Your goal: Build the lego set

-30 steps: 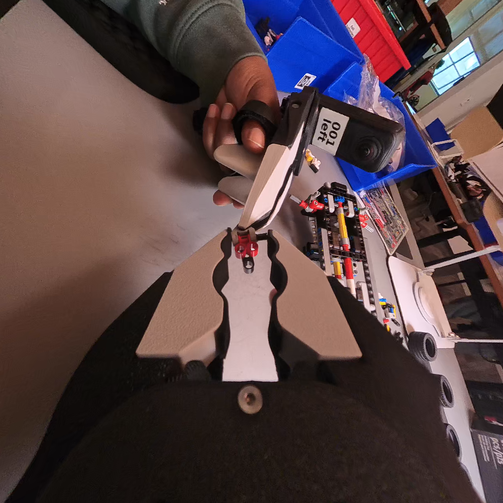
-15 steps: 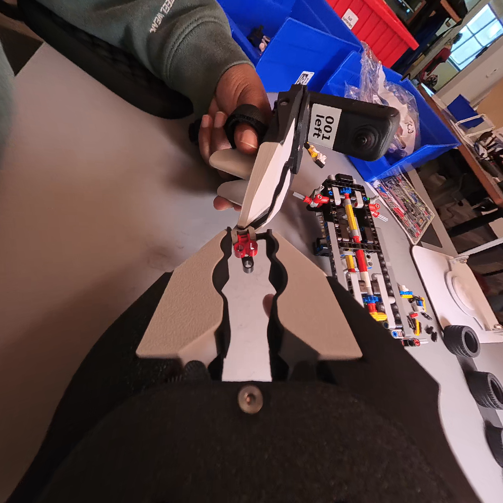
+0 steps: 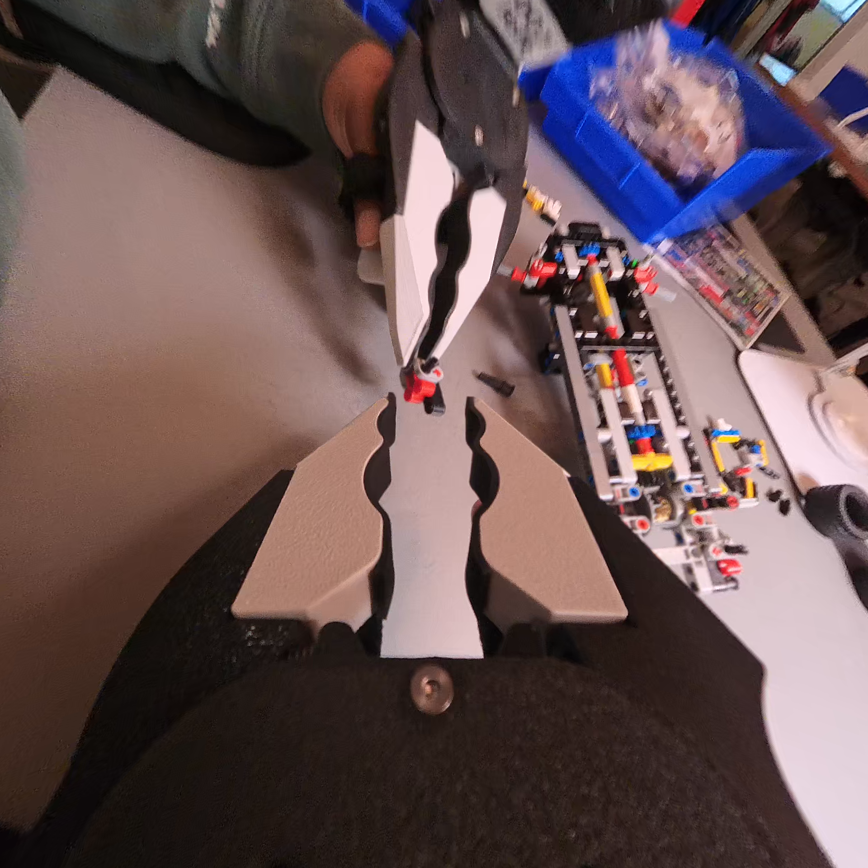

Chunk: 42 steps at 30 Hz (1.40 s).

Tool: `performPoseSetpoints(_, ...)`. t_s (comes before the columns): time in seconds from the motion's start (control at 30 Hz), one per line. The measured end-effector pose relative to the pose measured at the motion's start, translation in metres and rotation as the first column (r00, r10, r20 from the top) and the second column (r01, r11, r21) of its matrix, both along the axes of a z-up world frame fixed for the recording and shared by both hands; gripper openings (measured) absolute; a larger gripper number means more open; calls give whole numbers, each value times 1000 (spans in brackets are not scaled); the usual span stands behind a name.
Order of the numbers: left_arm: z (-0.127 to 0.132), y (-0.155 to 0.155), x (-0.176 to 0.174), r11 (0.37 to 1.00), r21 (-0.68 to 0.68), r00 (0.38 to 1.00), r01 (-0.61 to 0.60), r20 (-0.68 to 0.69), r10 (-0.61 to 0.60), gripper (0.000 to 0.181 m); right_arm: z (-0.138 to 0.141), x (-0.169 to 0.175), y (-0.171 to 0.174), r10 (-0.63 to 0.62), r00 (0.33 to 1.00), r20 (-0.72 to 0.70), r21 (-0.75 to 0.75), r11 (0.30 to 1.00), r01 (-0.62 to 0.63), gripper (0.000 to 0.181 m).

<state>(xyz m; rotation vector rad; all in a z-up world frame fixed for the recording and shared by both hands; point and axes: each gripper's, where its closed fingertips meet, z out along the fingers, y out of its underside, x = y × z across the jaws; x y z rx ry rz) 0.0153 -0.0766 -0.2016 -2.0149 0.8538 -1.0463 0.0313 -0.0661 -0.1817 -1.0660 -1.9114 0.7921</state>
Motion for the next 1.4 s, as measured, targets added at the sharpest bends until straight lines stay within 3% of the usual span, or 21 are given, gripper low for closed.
performPoseSetpoints(0.1,-11,2,-1,970,235,972,57,-235,0,6,-17,3,2,-4,997,72,23,1000,2,24)
performPoseSetpoints(0.23,-23,0,-1,956,273,934,107,-357,-2,6,-30,3,3,-12,992,126,26,1000,8,23)
performPoseSetpoints(0.5,-29,6,-6,956,278,917,90,-398,29,16,-44,4,6,-45,981,187,44,998,38,23)
performPoseSetpoints(0.87,-25,5,-2,943,315,920,110,-392,24,7,-44,-2,8,-81,981,178,69,995,69,22)
performPoseSetpoints(1.4,-25,12,-4,923,334,916,190,-399,-45,7,5,-9,39,-246,964,-100,-81,968,239,18)
